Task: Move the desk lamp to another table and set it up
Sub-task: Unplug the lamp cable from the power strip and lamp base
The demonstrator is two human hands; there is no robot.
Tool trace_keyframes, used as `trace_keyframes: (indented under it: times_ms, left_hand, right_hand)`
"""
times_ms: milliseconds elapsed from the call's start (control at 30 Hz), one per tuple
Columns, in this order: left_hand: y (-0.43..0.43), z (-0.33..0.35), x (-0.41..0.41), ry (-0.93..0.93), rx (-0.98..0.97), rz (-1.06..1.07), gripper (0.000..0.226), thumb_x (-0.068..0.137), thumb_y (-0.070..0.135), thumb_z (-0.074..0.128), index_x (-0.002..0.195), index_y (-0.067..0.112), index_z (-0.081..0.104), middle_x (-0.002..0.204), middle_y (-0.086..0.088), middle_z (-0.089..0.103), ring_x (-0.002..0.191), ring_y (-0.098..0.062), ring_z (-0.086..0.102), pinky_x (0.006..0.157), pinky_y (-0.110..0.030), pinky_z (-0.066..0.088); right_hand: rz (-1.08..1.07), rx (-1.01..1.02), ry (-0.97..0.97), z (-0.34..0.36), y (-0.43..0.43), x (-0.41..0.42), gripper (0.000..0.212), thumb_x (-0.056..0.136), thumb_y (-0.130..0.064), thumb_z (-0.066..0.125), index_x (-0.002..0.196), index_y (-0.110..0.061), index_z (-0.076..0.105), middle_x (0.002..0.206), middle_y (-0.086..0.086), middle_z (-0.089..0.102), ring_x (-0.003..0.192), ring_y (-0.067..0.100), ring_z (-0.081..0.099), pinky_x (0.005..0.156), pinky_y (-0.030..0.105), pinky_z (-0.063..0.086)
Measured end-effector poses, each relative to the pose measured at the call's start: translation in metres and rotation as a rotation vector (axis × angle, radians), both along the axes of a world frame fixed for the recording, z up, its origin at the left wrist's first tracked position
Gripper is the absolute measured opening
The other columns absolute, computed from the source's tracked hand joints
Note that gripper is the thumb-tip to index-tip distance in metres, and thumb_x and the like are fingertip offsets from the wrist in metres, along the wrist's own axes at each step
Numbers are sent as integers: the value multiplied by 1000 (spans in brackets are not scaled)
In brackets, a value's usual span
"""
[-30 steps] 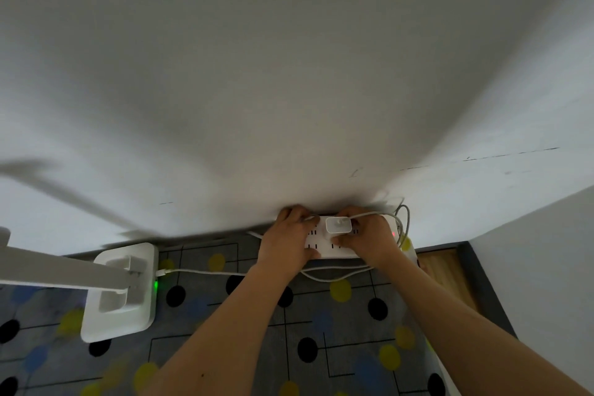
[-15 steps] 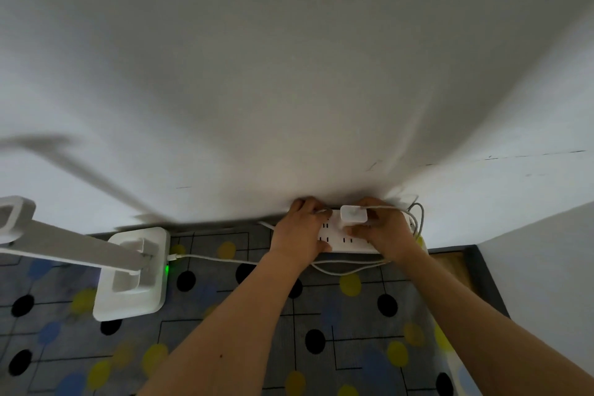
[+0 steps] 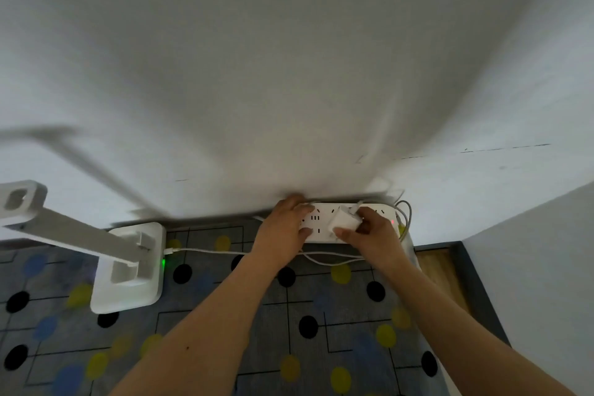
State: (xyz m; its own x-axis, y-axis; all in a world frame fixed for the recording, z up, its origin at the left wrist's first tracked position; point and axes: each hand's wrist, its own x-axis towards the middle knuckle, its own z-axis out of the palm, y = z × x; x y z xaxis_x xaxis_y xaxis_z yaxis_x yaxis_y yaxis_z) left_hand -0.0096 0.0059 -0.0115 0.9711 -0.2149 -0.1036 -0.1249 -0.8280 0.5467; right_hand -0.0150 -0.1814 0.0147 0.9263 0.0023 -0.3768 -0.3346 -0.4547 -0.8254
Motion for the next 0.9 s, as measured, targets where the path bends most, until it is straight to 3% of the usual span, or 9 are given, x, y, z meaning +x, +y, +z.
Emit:
trace_keyframes:
  times_ms: [67,167,267,400,500,633,800,900]
  left_hand:
    - [6,2,-13,-56,-33,85,39,89,19,60,128,13,56,137,-5,48,123,-22,45,98,-33,41]
    - [13,5,-28,-91,-64,146,31,90,19,59,120,13,61,126,-4,54,111,-21,52,88,-27,42]
    - [21,7,-40,-73,-68,177,27,91,20,57,117,14,61,125,-2,55,106,-18,55,83,-24,42]
    - [35,10,-58,-87,-84,195,25,92,19,56,115,14,63,122,-2,57,106,-17,56,85,-25,46]
    - [49,13,-70,-106,-109,244,23,91,19,56,112,15,64,116,-4,59,101,-19,58,81,-27,46]
    - [68,18,-85,-89,-129,319,20,92,23,56,110,18,64,111,-1,61,99,-17,59,81,-30,49]
    - [96,28,-105,-141,-133,455,16,90,24,58,105,22,65,104,2,62,86,-14,60,72,-25,45]
    - [116,35,-118,-188,-153,546,15,90,24,58,103,19,65,102,0,62,85,-17,61,73,-30,48]
  right_hand:
    - [46,36,35,1,8,-11,38,81,-25,74,115,-19,59,100,6,72,85,13,68,68,22,53]
    - [187,8,99,-2,22,-27,44,85,-26,70,125,-20,55,111,6,69,96,16,66,78,24,54]
    - [351,-122,83,-5,36,-44,44,86,-29,68,128,-22,55,118,-1,65,106,13,62,79,14,46]
    - [459,-330,62,-8,52,-59,47,86,-27,66,131,-23,54,121,2,63,109,17,59,91,24,45]
    - [498,-385,50,-8,60,-61,39,86,-15,63,124,-23,61,114,2,68,107,18,61,94,28,48]
    - [416,-490,-36,-3,71,-63,23,90,-18,58,112,-22,66,109,2,69,100,19,63,86,29,50]
    - [349,-412,-243,17,108,-64,12,88,-15,59,92,-20,70,89,1,71,74,12,59,73,28,51]
    - [436,-324,-256,24,141,-64,12,86,-12,62,89,-18,71,91,1,72,81,15,63,81,31,53]
